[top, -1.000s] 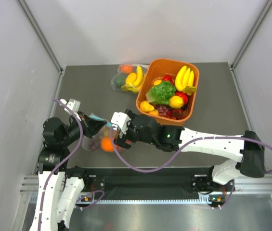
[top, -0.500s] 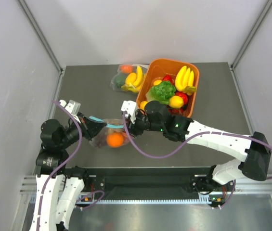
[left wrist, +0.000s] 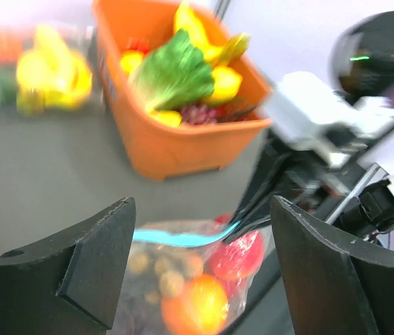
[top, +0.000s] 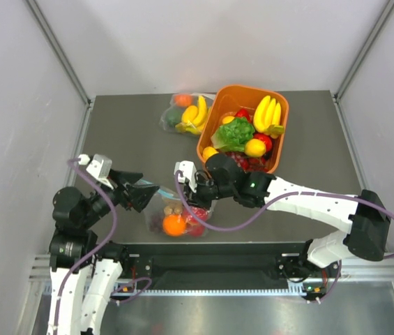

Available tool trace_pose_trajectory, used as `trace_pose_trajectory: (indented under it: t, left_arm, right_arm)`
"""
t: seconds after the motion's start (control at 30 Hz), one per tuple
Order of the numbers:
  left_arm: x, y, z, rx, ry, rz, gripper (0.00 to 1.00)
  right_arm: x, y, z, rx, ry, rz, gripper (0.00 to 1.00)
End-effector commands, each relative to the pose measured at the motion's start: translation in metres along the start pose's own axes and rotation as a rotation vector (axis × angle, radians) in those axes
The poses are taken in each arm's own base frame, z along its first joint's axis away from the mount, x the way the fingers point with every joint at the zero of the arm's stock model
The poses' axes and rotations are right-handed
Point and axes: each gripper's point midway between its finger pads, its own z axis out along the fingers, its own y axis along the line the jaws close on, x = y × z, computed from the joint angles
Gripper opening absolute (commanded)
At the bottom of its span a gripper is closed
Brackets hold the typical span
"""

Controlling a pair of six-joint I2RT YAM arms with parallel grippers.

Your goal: Open the zip-top bag and remove the fake food

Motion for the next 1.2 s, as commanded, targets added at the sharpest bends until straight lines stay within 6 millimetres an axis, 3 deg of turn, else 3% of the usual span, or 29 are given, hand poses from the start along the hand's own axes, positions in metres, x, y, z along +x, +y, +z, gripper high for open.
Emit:
trace_pose_trajectory:
  t: [0.0,0.17,0.37,0.5,0.63,0.8,0.97,1.17]
  left_arm:
    - [-0.030,-0.029,-0.010,0.109,-0.136,0.167,0.82]
    - [-0.017,-0.049,-0.011,0.255,-0.105,0.222,0.80]
    - [-0.010,-0.056,-0.013,0.308,-0.099,0.254,0.77]
    - [-0.011,-0.049,-0.011,0.268,-0.113,0.253,0.77]
    - [-0.019,-0.026,0.000,0.144,-0.104,0.214,0.77]
    - [-0.049,-0.005,0.016,0.023,-0.109,0.207,0.78]
    - [-0.072,0.008,0.031,-0.027,-0.128,0.223,0.78]
    - [-0.084,0.025,0.057,-0.080,-0.121,0.241,0.78]
  right_arm:
    - [-0.028,0.013,-0.013,-0.052,-0.076,-0.039,0.00]
    - [-0.037,0.022,-0.018,-0.114,-0.069,-0.049,0.00]
    - [-0.043,0.029,-0.028,-0.206,-0.067,-0.029,0.00]
    - [-0.048,0.017,-0.044,-0.188,-0.100,-0.003,0.00]
    - [-0.052,0.011,-0.059,-0.173,-0.142,0.006,0.00]
    - [-0.056,0.003,-0.075,-0.145,-0.201,0.020,0.00]
    - [-0.054,-0.001,-0.078,-0.171,-0.217,0.047,0.00]
    - [-0.053,-0.008,-0.072,-0.215,-0.222,0.088,0.00]
